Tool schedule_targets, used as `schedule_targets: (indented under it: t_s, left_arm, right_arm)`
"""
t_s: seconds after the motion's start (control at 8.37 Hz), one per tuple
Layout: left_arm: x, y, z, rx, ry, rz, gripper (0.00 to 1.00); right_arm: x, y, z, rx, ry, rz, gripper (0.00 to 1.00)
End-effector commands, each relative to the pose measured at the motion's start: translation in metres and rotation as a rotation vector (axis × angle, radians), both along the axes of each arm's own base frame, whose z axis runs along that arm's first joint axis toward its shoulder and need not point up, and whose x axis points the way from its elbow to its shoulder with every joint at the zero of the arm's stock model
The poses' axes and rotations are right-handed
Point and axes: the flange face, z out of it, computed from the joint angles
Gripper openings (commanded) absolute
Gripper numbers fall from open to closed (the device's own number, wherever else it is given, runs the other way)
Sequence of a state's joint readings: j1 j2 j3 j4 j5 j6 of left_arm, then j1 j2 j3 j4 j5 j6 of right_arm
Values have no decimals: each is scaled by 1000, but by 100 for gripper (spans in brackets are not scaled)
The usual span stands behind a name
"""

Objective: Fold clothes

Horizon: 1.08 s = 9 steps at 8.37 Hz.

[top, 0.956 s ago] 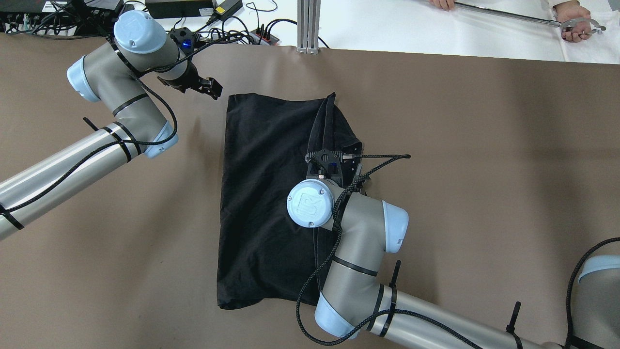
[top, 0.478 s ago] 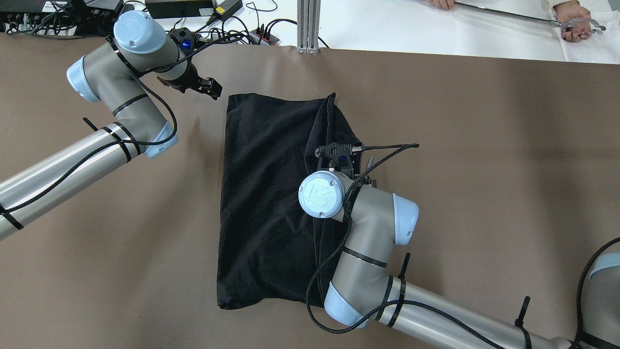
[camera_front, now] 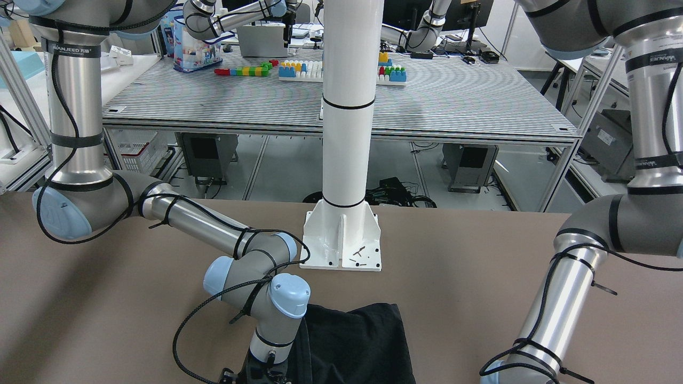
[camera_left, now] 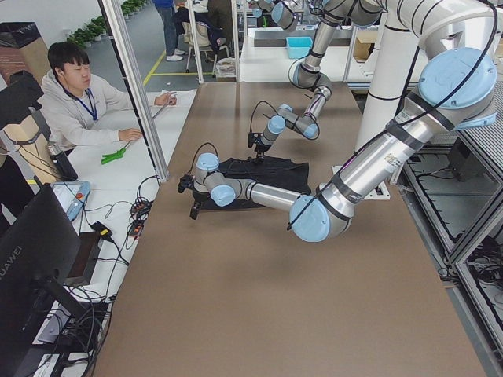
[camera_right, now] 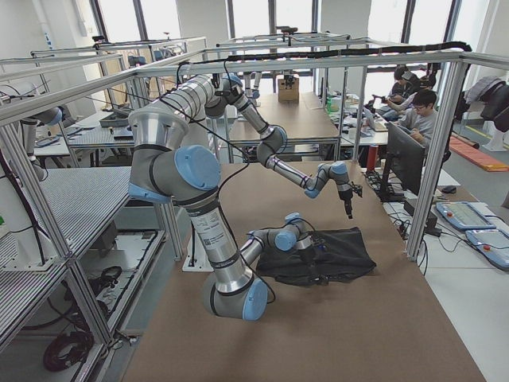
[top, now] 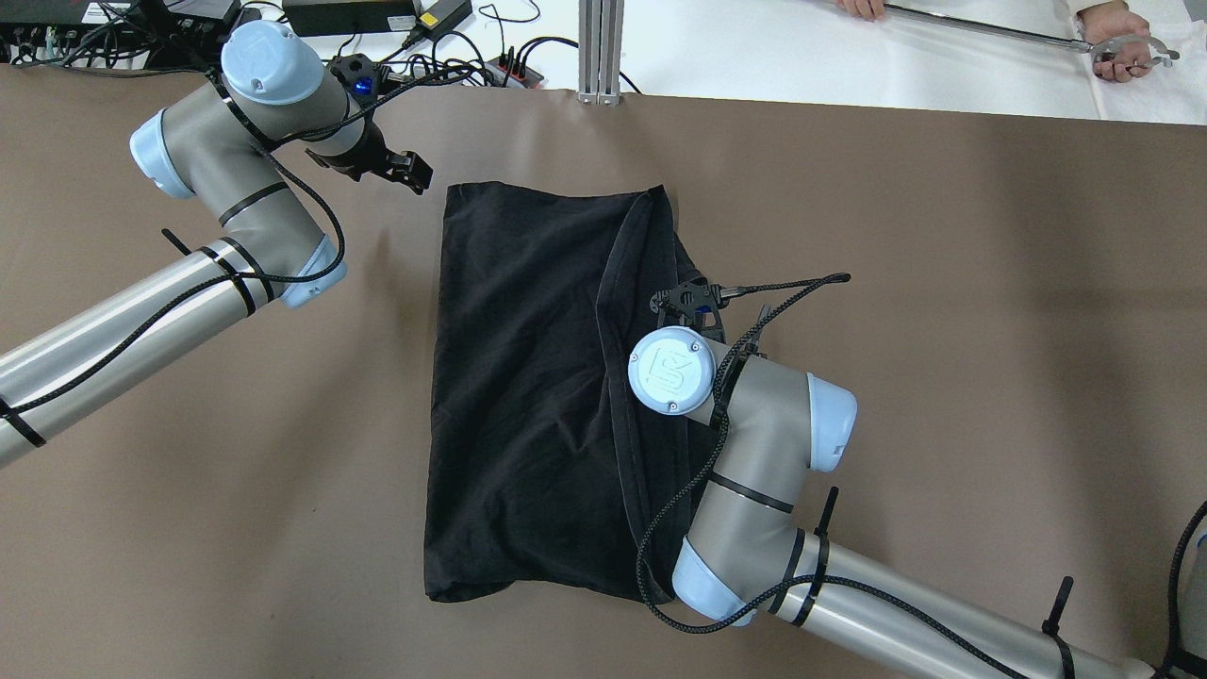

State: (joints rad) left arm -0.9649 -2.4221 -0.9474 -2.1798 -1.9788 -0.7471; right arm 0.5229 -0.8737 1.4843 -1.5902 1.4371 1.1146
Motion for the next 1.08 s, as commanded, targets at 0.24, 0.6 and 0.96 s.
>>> schedule_targets:
  t_s: [0.24,0.6,0.96]
  left_arm:
    - [0,0,-1,0,-1,1,100]
    - [0,0,-1,-1,-1,0,100]
    - [2,0,-2,-1,1,1,100]
  right_arm:
    - [29,32,-87,-29,-217,-78,94]
    - [1,87,-105,-32,-265,-114,93]
    - [-36,145,-83,37,-175,-275,86]
